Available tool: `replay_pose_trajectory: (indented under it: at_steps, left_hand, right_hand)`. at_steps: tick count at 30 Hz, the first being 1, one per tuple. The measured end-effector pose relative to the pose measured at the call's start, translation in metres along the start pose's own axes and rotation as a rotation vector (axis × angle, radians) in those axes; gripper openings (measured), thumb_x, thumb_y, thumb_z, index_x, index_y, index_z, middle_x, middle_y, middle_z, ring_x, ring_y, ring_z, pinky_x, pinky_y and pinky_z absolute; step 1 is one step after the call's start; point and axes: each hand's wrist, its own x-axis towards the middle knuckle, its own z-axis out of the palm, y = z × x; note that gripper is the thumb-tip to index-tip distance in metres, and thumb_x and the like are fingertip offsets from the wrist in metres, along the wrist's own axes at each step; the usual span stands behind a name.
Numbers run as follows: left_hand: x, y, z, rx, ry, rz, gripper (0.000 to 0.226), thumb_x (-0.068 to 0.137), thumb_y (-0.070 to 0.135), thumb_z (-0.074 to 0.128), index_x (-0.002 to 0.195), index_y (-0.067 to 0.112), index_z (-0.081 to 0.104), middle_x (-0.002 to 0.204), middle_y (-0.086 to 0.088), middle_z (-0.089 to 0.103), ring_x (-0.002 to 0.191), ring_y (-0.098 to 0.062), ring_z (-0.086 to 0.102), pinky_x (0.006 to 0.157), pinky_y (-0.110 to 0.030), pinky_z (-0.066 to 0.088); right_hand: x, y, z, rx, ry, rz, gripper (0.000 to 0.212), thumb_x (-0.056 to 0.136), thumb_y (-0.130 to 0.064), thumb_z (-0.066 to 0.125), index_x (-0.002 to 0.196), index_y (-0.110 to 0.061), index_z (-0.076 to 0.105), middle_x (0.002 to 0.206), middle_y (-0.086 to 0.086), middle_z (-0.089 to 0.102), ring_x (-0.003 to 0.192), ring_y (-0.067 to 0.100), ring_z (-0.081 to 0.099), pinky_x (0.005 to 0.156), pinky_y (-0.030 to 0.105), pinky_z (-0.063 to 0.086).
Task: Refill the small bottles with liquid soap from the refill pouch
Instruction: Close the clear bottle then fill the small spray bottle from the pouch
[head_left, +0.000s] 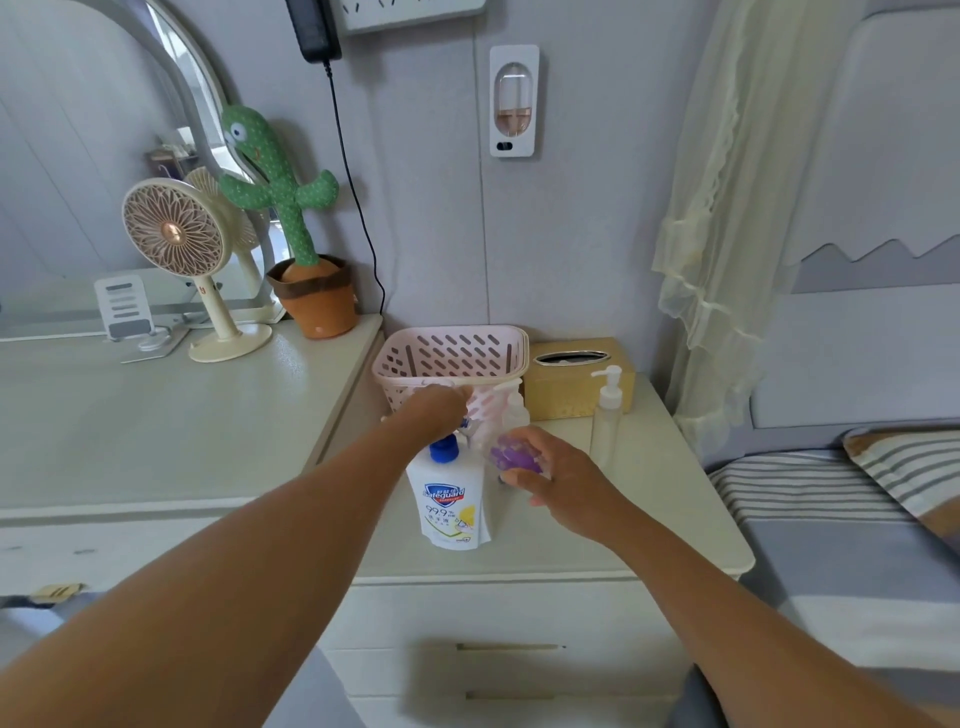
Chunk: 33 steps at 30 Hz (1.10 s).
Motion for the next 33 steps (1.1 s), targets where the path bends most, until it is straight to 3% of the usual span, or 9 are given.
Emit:
replay_pose_trajectory:
  at_steps: [6,11,14,16,22,26,30,33]
  left_hand:
    - [-0.009,-0.008,0.014,0.072,-0.008,-0.001,0.044,0.095,-0.003,0.036,0.137,0.006,0.042,0.143,-0.014,0.046,0.123,-0.03,0.049,0.1,-0.037,0.042]
    - [-0.01,-0.008,0.007,0.048,-0.004,0.007,0.043,0.097,0.001,0.037,0.139,0.004,0.037,0.137,-0.016,0.05,0.123,-0.031,0.048,0.092,-0.035,0.04]
    - [-0.009,-0.009,0.0,0.016,-0.016,0.017,0.047,0.094,-0.003,0.038,0.141,0.003,0.032,0.135,-0.017,0.053,0.109,-0.027,0.052,0.084,-0.032,0.039]
    - [-0.009,-0.01,-0.001,-0.006,-0.02,0.021,0.049,0.093,-0.005,0.037,0.141,0.003,0.031,0.135,-0.018,0.053,0.097,-0.021,0.045,0.081,-0.03,0.037]
    - [-0.015,-0.01,0.011,0.059,0.021,0.03,0.045,0.097,-0.001,0.035,0.142,0.004,0.034,0.137,-0.015,0.051,0.123,-0.029,0.048,0.096,-0.035,0.041]
    - [-0.013,-0.011,0.007,0.064,-0.005,0.052,0.045,0.097,-0.001,0.033,0.141,0.004,0.034,0.135,-0.017,0.052,0.118,-0.028,0.05,0.095,-0.035,0.041]
    - [-0.006,-0.013,-0.002,-0.068,-0.018,0.031,0.04,0.102,0.008,0.027,0.14,0.008,0.04,0.131,-0.02,0.053,0.097,-0.022,0.047,0.082,-0.03,0.036]
    - [-0.008,-0.016,0.0,-0.074,0.005,0.033,0.04,0.104,0.013,0.026,0.14,0.008,0.041,0.133,-0.021,0.051,0.11,-0.027,0.052,0.086,-0.034,0.039]
  right_hand:
    - [-0.006,0.002,0.009,-0.012,-0.002,0.019,0.041,0.09,-0.024,0.061,0.13,-0.024,0.049,0.124,-0.001,0.054,0.103,0.016,0.056,0.083,0.03,0.051]
    - [-0.011,-0.004,0.012,0.005,0.01,0.01,0.039,0.091,-0.023,0.06,0.129,-0.024,0.049,0.124,-0.002,0.055,0.106,0.015,0.055,0.087,0.035,0.052]
    - [-0.009,-0.008,0.009,-0.007,0.007,0.005,0.04,0.091,-0.025,0.06,0.129,-0.024,0.048,0.124,-0.001,0.056,0.107,0.017,0.056,0.087,0.037,0.053]
    - [-0.007,-0.01,0.008,-0.02,0.002,0.009,0.04,0.091,-0.025,0.06,0.129,-0.024,0.048,0.124,-0.001,0.056,0.106,0.018,0.056,0.087,0.038,0.053]
    - [-0.008,-0.004,0.013,-0.037,0.006,0.021,0.041,0.09,-0.024,0.061,0.13,-0.023,0.048,0.125,0.001,0.055,0.1,0.015,0.055,0.081,0.03,0.051]
    - [-0.008,-0.004,0.013,-0.037,0.0,0.013,0.041,0.091,-0.025,0.06,0.13,-0.025,0.047,0.125,0.0,0.055,0.103,0.016,0.055,0.082,0.031,0.051]
    - [-0.003,-0.011,0.009,-0.026,0.007,0.011,0.041,0.09,-0.026,0.061,0.129,-0.024,0.048,0.119,-0.004,0.053,0.106,0.018,0.055,0.085,0.035,0.053]
    - [-0.002,-0.012,0.01,-0.029,0.002,0.017,0.041,0.09,-0.026,0.061,0.129,-0.024,0.048,0.121,-0.003,0.054,0.106,0.018,0.055,0.086,0.036,0.053]
